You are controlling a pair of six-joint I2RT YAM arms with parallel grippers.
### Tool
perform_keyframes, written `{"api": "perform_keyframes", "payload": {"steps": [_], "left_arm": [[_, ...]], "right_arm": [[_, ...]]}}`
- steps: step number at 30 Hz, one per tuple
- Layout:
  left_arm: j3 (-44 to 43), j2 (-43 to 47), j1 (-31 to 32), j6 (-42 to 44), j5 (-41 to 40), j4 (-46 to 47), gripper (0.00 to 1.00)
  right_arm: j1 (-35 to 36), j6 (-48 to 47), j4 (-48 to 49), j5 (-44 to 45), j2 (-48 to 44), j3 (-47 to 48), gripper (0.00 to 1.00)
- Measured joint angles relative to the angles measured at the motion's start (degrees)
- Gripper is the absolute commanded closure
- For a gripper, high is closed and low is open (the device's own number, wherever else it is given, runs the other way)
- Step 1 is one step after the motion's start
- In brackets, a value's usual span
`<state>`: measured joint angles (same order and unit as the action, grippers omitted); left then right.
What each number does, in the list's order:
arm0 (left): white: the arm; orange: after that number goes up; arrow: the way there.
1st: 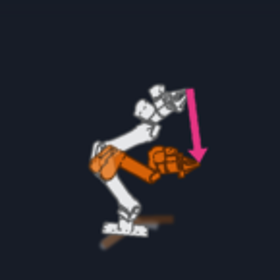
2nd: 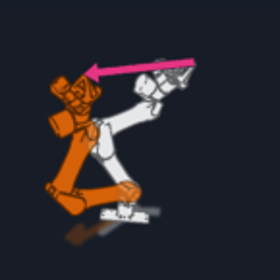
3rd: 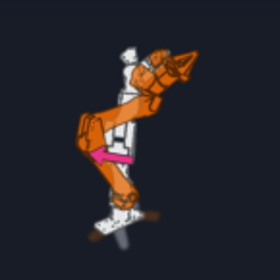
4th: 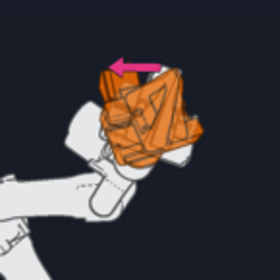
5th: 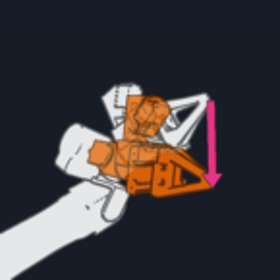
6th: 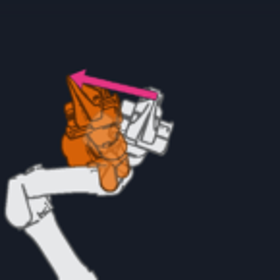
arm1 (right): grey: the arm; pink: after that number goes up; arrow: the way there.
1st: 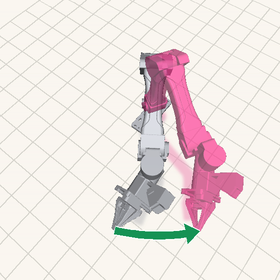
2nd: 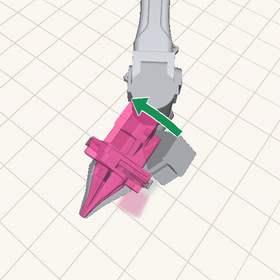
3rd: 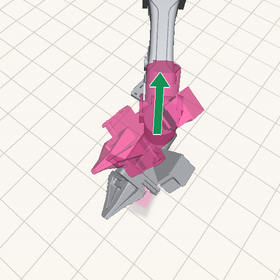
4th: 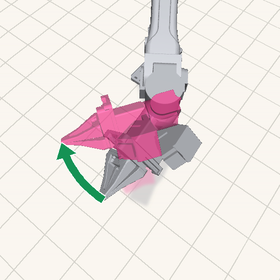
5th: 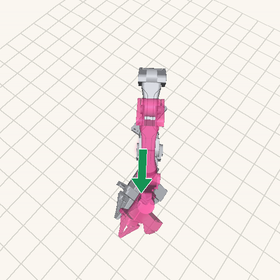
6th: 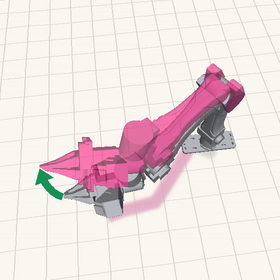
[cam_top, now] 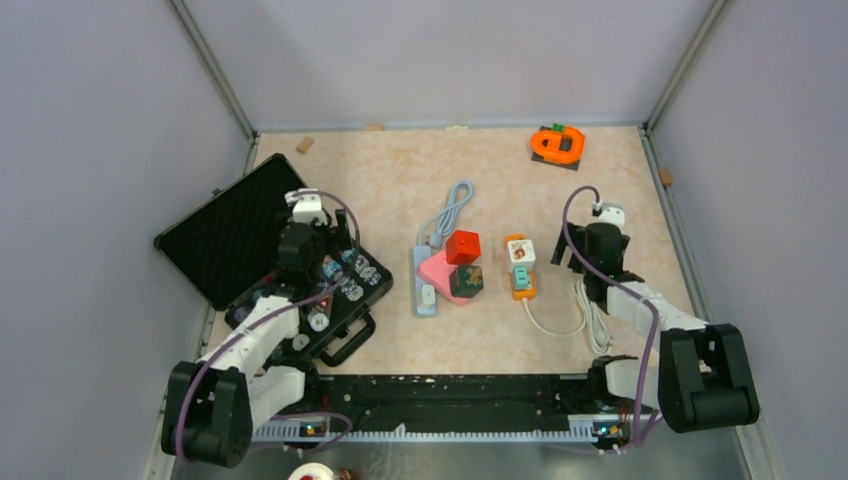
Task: Insert the plug
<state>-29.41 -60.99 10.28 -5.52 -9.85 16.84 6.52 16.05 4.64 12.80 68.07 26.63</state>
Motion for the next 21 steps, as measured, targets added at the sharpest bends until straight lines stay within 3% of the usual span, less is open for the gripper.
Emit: {"api": "perform_keyframes", "payload": {"steps": [6, 11, 17, 21], "left_arm": [[16.2, -1.6, -0.8, 6.1, -4.7, 17.4, 0.01], [16.7, -11.8, -2.4, 8.8, -4.3, 32.3, 0.01], [15.5, -21.0, -8.5, 6.6, -0.5, 43.0, 0.01], [14.2, -22.8, -12.1, 5.2, 1.4, 42.6, 0.01]], "right_arm": [[0.0, -3.4, 13.9, 4.2, 0.8, -6.8, 0.02], [0.0, -8.3, 28.2, 6.8, 5.2, -9.0, 0.01], [0.2, -12.7, 54.7, 8.6, 14.4, -17.1, 0.01], [0.3, -14.4, 59.2, 8.6, 16.1, -18.6, 0.01]]}}
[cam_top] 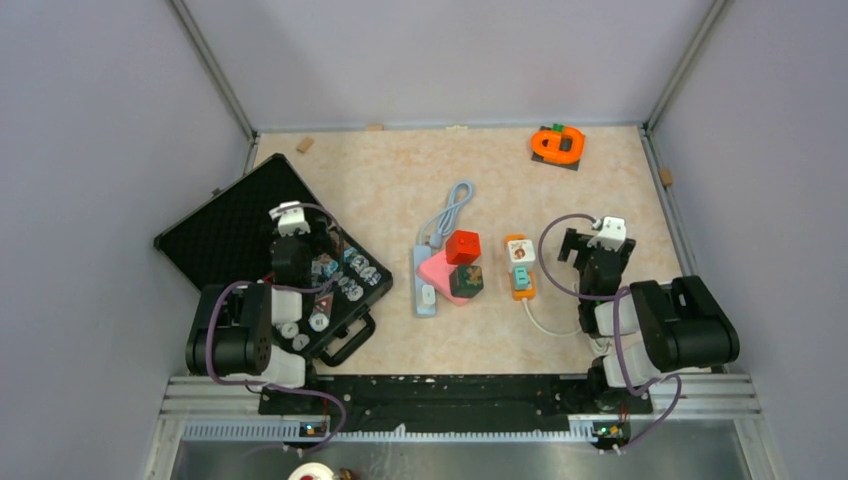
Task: Insert the plug
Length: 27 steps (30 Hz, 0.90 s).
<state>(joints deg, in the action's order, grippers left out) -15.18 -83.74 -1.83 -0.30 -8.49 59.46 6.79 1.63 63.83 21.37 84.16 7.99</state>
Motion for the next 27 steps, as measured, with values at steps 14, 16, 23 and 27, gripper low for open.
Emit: {"api": "perform_keyframes", "payload": {"steps": [14, 16, 23, 27], "left_arm": [[-1.6, -0.1, 0.0, -1.1, 0.4, -1.6, 0.01], [-1.6, -0.1, 0.0, -1.1, 0.4, -1.6, 0.01], [-1.6, -0.1, 0.0, -1.1, 0.4, -1.6, 0.01], [-1.6, -0.1, 0.0, -1.1, 0.4, -1.6, 0.01]], "right_arm": [[0.0, -1.1, 6.8, 0.0, -0.1, 0.0, 0.01], [0.0, -1.1, 6.9, 0.0, -0.1, 0.0, 0.01], [0.0, -1.1, 6.9, 0.0, -0.1, 0.0, 0.01], [0.0, -1.1, 6.9, 0.0, -0.1, 0.0, 0.01]]}}
